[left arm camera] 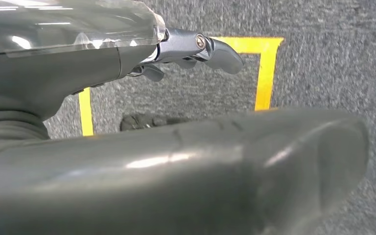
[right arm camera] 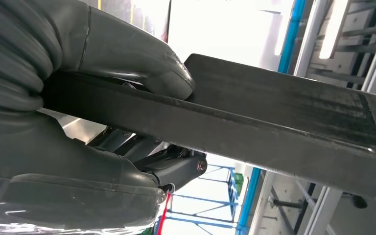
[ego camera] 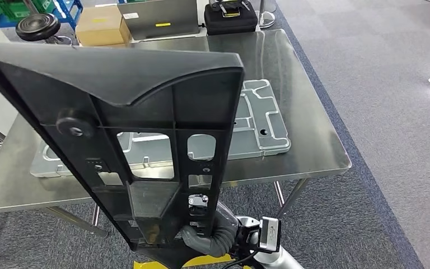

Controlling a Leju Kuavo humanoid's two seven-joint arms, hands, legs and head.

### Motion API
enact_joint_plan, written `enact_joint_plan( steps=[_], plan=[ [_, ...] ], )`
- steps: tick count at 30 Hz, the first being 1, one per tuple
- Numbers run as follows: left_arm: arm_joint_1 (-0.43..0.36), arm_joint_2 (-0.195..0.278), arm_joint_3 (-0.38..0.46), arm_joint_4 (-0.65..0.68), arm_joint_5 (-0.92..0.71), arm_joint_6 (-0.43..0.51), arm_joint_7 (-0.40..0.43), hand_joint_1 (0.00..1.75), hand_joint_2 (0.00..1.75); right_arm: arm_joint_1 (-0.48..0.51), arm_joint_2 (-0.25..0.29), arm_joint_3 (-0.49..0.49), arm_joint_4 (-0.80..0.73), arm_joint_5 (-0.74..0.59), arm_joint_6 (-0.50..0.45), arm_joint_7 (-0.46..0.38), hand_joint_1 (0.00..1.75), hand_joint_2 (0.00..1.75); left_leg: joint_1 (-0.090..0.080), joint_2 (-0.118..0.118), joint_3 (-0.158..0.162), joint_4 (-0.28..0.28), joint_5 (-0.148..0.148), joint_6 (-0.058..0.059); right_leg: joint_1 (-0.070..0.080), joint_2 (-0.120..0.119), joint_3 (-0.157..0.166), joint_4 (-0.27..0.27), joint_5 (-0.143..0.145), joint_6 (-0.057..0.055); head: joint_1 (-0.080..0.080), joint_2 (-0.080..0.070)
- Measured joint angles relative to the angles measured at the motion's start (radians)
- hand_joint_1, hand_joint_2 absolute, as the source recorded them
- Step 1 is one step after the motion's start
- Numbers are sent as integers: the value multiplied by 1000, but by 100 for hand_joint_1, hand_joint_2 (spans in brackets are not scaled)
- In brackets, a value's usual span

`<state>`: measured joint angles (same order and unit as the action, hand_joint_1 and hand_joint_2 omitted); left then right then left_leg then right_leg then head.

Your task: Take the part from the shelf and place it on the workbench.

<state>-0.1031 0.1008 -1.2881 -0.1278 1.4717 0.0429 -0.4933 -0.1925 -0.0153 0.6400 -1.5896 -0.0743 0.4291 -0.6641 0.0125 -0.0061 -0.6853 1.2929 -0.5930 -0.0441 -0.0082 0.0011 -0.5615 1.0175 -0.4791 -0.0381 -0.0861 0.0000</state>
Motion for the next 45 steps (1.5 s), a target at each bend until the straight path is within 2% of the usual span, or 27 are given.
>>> enact_joint_plan(
  steps=[1, 2, 4, 5, 6, 9, 11, 12, 14, 15, 16, 17, 19, 21, 24, 26, 27, 29, 30, 31, 32, 34, 36, 38, 41, 43, 45],
  plan=[
    [1, 0, 0, 0, 0, 1, 1, 0, 0, -1, 0, -2, -1, 8, -7, 0, 175, 175, 1, 0, -14, -4, 26, 0, 0, 1, 10, 0, -7, 1, 0, 0],
    [2, 0, 1, 0, 0, 1, 2, 0, 0, -3, 0, -5, -3, 15, -13, 0, 175, 175, 1, 0, -8, -48, 71, 2, 0, 2, 22, 0, -15, 2, 0, 0],
    [3, 0, 3, 0, 0, 2, 2, 0, 0, -13, 0, -14, -8, 31, -27, 0, 175, 175, -2, 0, 33, -182, 164, 11, 2, 2, 43, -1, -32, 8, 0, 0],
    [3, 0, 6, 0, 0, 2, 2, 0, 0, -20, 0, -19, -9, 38, -33, 1, 175, 175, -5, 1, 52, -233, 185, 18, 3, 3, 49, 0, -39, 13, 0, 0],
    [3, 0, 9, 0, 0, 2, 2, 0, 0, -27, 0, -24, -11, 47, -41, 2, 175, 175, -8, 1, 61, -259, 191, 24, 4, 4, 50, -1, -43, 18, 0, 0],
    [3, -1, 19, 0, 0, 2, 2, 0, 0, -50, 0, -47, -15, 73, -69, 8, 175, 175, -8, 0, 69, -274, 179, 39, 4, 3, 53, -4, -50, 34, 0, 0],
    [3, -1, 21, 0, 0, 0, 1, 0, 0, -71, 0, -65, -17, 98, -99, 11, 175, 175, -3, 1, 79, -287, 178, 49, 3, 1, 38, 35, -74, 44, 0, 0],
    [2, -1, 22, 0, 0, -1, 0, 0, 0, -82, 0, -76, -17, 116, -121, 14, 175, 175, -2, 1, 83, -290, 177, 54, 2, 1, 11, 86, -98, 47, 0, 0],
    [0, -1, 23, 0, 0, -3, 0, 0, 0, -100, -2, -103, -13, 155, -171, 16, 175, 175, -3, 1, 85, -290, 173, 60, 2, 1, -68, 217, -144, 50, 0, 0],
    [0, -1, 23, 0, 0, -3, 0, 0, 0, -108, -4, -120, -9, 171, -193, 17, 175, 175, -3, 1, 86, -289, 171, 61, 2, 1, -102, 261, -147, 51, 0, 0],
    [1, -1, 23, 0, 0, -4, 0, 0, 0, -116, -6, -138, -5, 184, -213, 16, 175, 175, -3, 0, 87, -288, 168, 61, 1, 1, -119, 271, -130, 52, 0, 0],
    [2, -1, 24, 0, 0, -4, 0, 0, 0, -127, -9, -154, 0, 197, -231, 14, 175, 175, -3, -1, 89, -285, 165, 60, 1, 1, -119, 244, -94, 52, 0, 0],
    [3, -1, 24, 0, 0, -4, -1, 0, 0, -151, -12, -181, 8, 229, -264, 7, 175, 175, -5, -3, 94, -277, 156, 56, 1, 1, -81, 125, -13, 47, 0, 0],
    [1, -1, 24, 0, 0, -4, -2, 0, 0, -177, -13, -206, 15, 259, -296, 1, 175, 175, -9, -4, 92, -269, 149, 48, 3, 2, -52, 40, 21, 39, 0, 0],
    [1, -1, 24, 0, 0, -7, -9, 0, 0, -224, -14, -248, 32, 300, -340, 7, 175, 175, -11, -3, 89, -268, 146, 33, 2, 4, -49, 23, 21, 27, 0, 0],
    [-1, -1, 22, 0, 0, -12, -14, 0, 0, -269, -14, -270, 51, 339, -371, 28, 175, 175, -10, -1, 76, -235, 123, 22, -3, 4, -44, 17, 24, 17, 0, 0],
    [-3, 0, 21, 0, 0, -14, -15, 0, 0, -291, -14, -277, 66, 360, -387, 41, 175, 175, -8, -1, 56, -190, 99, 16, -5, 3, -42, 14, 24, 13, 0, 0],
    [-4, 0, 20, 0, 0, -16, -16, 0, 0, -328, -14, -285, 106, 409, -422, 68, 175, 175, -5, 0, -9, -56, 42, 7, -5, 2, -40, 14, 22, 10, 0, 0],
    [-3, 0, 19, 0, 0, -17, -16, 0, 0, -341, -14, -286, 133, 442, -440, 81, 175, 175, -3, 0, -38, -5, 29, 5, -4, 2, -39, 14, 22, 9, 0, 0],
    [-2, 0, 18, 0, 0, -17, -15, 0, 0, -353, -14, -286, 162, 479, -459, 95, 175, 175, -3, 0, -53, 17, 34, 4, -4, 2, -38, 15, 21, 9, 0, 0],
    [-2, 0, 18, 0, 0, -17, -14, 0, 0, -367, -14, -282, 200, 523, -480, 107, 175, 175, -2, 0, -47, -4, 59, 5, -4, 2, -36, 15, 20, 9, 0, 0],
    [-4, 0, 17, 0, 0, -17, -12, 0, 0, -397, -14, -269, 276, 606, -517, 124, 175, 175, -3, 0, 9, -138, 136, 12, -4, 3, -29, 14, 15, 12, 0, 0],
    [-7, 1, 17, 0, 0, -18, -11, 0, 0, -432, -13, -248, 364, 680, -551, 143, 175, 175, -9, 0, 59, -251, 176, 24, -1, 3, -27, 14, 13, 19, 0, 0],
    [-8, 1, 17, 0, 0, -19, -10, 0, 0, -468, -8, -223, 460, 749, -572, 168, 175, 175, -14, -1, 68, -275, 175, 33, 0, 3, -29, 11, 15, 29, 0, 0],
    [-9, 1, 17, 0, 0, -21, -10, 0, 0, -517, 1, -184, 589, 841, -585, 209, 175, 175, -6, -2, 75, -289, 182, 49, 2, 1, -35, 27, 0, 45, 0, 0],
    [-11, 1, 18, 0, 0, -23, -10, 0, 0, -555, 8, -153, 670, 908, -601, 245, 175, 175, -3, -1, 79, -296, 183, 57, 2, -1, -81, 121, -49, 50, 0, 0],
    [-11, 1, 19, 0, 0, -24, -10, 0, 0, -587, 14, -121, 746, 978, -621, 283, 175, 175, -4, -1, 80, -296, 182, 60, 1, 0, -151, 253, -98, 53, 0, 0]
  ],
)
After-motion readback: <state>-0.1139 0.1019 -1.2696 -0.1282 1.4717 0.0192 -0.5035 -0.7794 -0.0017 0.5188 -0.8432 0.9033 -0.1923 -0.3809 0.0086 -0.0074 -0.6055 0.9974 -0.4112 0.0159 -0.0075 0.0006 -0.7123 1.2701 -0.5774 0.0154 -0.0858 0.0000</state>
